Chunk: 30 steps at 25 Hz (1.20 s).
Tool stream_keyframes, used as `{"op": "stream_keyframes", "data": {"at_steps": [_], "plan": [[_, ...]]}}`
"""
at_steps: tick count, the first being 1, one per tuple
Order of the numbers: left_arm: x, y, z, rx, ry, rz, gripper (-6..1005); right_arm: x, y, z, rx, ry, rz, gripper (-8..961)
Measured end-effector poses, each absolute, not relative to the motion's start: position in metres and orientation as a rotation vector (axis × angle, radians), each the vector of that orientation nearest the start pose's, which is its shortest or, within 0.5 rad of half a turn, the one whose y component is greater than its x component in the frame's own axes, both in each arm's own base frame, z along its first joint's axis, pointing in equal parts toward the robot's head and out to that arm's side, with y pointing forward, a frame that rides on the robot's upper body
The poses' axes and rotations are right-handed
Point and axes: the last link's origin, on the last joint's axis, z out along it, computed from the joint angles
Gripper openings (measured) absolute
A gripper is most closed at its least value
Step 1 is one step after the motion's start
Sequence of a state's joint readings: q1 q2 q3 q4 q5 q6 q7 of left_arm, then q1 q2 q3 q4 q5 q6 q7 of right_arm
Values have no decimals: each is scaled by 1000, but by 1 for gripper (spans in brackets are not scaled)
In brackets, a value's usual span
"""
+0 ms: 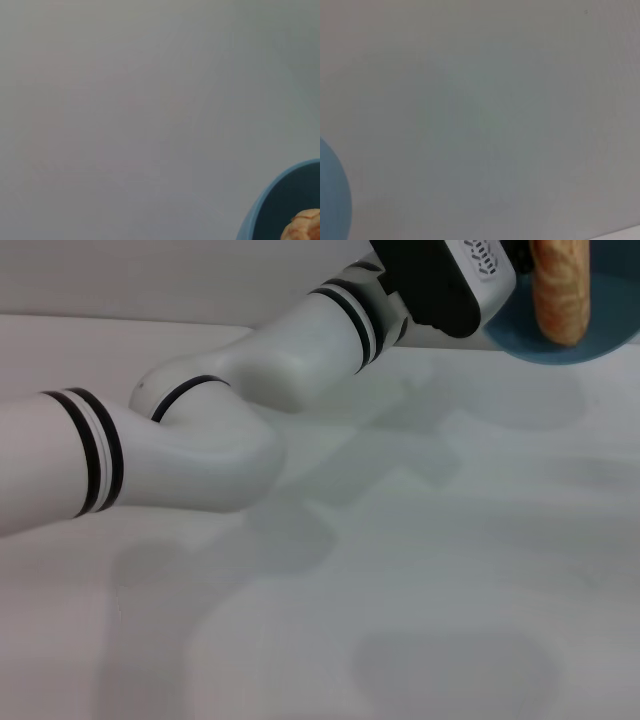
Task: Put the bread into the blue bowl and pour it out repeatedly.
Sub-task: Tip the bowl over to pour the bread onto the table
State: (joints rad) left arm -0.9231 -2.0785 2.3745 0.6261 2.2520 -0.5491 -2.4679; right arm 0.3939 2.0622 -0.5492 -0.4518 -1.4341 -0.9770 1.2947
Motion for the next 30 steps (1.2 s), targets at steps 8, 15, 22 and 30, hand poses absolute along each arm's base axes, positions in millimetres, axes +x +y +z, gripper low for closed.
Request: {"op": "stream_keyframes", "data": {"at_steps": [8, 15, 22, 30], "plan": [[-59, 415, -112, -2056, 379, -509, 1, 373, 344, 50, -1677, 1090, 810, 633], [-58, 429, -122, -2210, 289, -318, 1, 372, 344, 48, -1678, 1096, 818, 633], [-49, 438, -122, -2231, 362, -206, 1, 373, 344, 49, -1674, 1097, 816, 633], [-39, 442, -122, -2219, 522, -109, 1, 376, 341, 48, -1665, 1108, 810, 633]]}}
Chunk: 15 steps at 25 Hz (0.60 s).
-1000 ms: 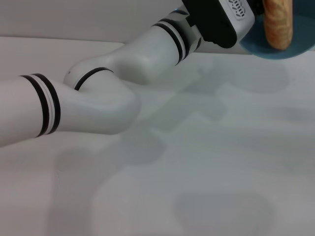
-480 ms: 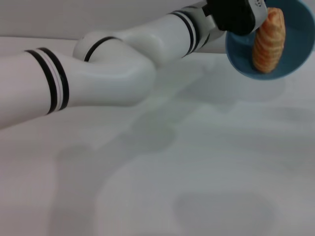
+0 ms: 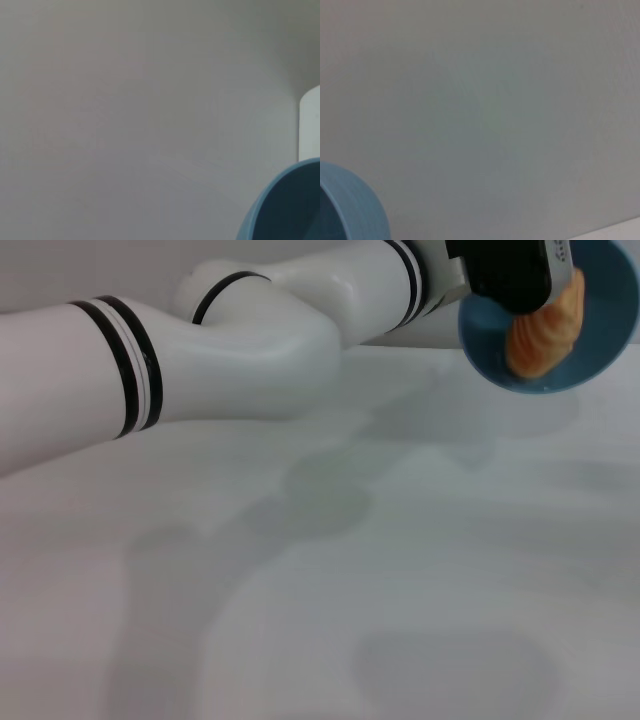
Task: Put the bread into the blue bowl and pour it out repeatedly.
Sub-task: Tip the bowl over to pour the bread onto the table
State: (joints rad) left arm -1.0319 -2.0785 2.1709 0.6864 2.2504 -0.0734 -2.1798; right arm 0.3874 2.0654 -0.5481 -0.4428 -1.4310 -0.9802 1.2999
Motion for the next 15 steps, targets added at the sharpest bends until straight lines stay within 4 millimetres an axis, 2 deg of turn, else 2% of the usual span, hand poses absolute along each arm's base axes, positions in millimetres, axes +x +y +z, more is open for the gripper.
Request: {"op": "stream_keyframes", "data": {"at_steps": [9, 13, 15], "plan": [[-50, 448, -115, -2192, 482, -98, 0, 377, 340, 48, -1656, 1113, 818, 633], [-55, 441, -116, -2193, 387, -181, 0, 377, 339, 46, -1645, 1126, 835, 634], [-57, 442, -113, -2189, 279, -246, 0, 375, 340, 43, -1655, 1135, 836, 634]]}}
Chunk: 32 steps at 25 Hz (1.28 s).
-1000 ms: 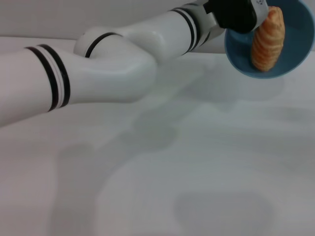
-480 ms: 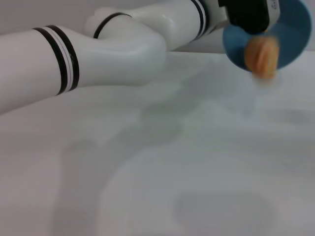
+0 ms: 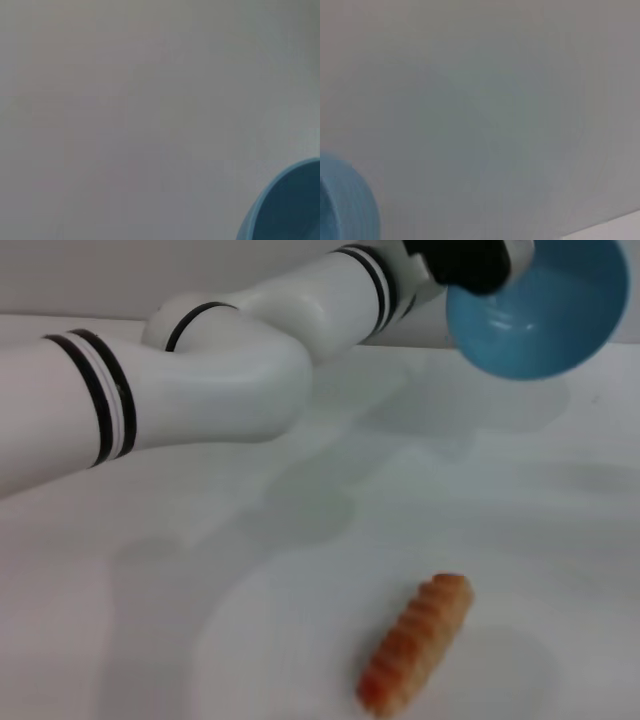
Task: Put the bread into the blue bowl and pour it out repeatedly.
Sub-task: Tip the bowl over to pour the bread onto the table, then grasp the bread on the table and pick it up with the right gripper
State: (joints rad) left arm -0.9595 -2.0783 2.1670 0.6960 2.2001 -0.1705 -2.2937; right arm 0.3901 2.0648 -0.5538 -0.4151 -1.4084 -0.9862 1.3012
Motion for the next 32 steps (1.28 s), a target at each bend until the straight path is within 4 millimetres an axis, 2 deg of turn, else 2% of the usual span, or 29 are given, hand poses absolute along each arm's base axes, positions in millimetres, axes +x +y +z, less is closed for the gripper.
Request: {"op": "stream_keyframes", "data": {"at_steps": [3, 4, 7, 9, 10, 12, 13, 21, 26, 32], "plan": [[-65, 450, -106, -2184, 153, -266, 0, 371, 341, 35, -1694, 1143, 828, 634], [-70, 454, -103, -2179, 113, -258, 0, 367, 342, 26, -1731, 1168, 828, 634], [-75, 457, -101, -2172, 77, -255, 0, 361, 342, 14, -1782, 1209, 825, 634], [-81, 459, -99, -2165, 34, -257, 0, 353, 343, 1, -1855, 1259, 803, 634], [-85, 461, -97, -2161, 3, -258, 0, 345, 344, -13, -1935, 1319, 766, 634], [-86, 462, -96, -2158, -9, -259, 0, 336, 345, -26, -2004, 1408, 727, 634], [-87, 462, -96, -2158, -13, -258, 0, 336, 345, -26, -2004, 1408, 727, 634], [-89, 461, -97, -2158, -25, -257, 0, 308, 343, -64, -2221, 1609, 518, 633], [-95, 460, -97, -2157, -65, -263, -1, 303, 329, -74, -2307, 1689, 465, 633], [-97, 459, -97, -2159, -64, -260, -1, 312, 315, -66, -2318, 1804, 410, 633]]}}
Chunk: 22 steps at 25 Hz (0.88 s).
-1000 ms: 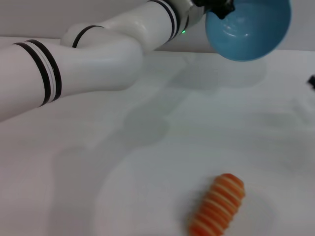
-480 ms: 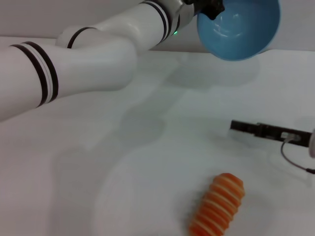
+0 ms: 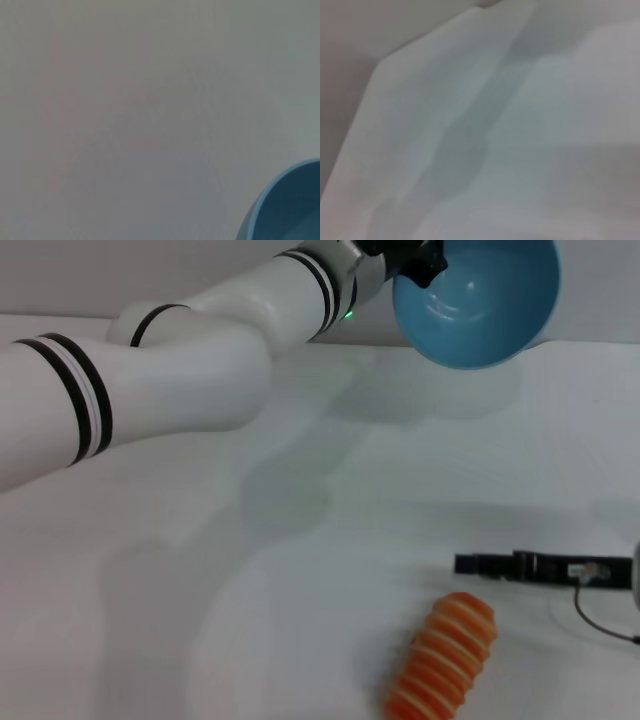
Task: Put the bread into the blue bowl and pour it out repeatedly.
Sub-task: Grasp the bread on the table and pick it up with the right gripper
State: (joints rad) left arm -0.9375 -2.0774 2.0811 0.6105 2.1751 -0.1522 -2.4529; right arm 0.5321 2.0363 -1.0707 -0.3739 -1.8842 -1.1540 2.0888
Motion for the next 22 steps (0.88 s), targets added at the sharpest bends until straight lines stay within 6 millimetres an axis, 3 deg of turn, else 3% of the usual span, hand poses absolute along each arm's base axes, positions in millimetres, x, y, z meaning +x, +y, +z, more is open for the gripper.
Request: {"op": "stream_keyframes", "data": {"at_steps": [6, 13, 22], "plan": [[-96, 459, -98, -2160, -68, -264, -1, 321, 311, -62, -2317, 1836, 255, 633], [-97, 458, -98, -2162, -74, -264, 0, 309, 308, -74, -2380, 1821, 250, 631], [-99, 459, -99, -2163, -76, -255, 1, 308, 301, -72, -2384, 1874, 286, 633]]}}
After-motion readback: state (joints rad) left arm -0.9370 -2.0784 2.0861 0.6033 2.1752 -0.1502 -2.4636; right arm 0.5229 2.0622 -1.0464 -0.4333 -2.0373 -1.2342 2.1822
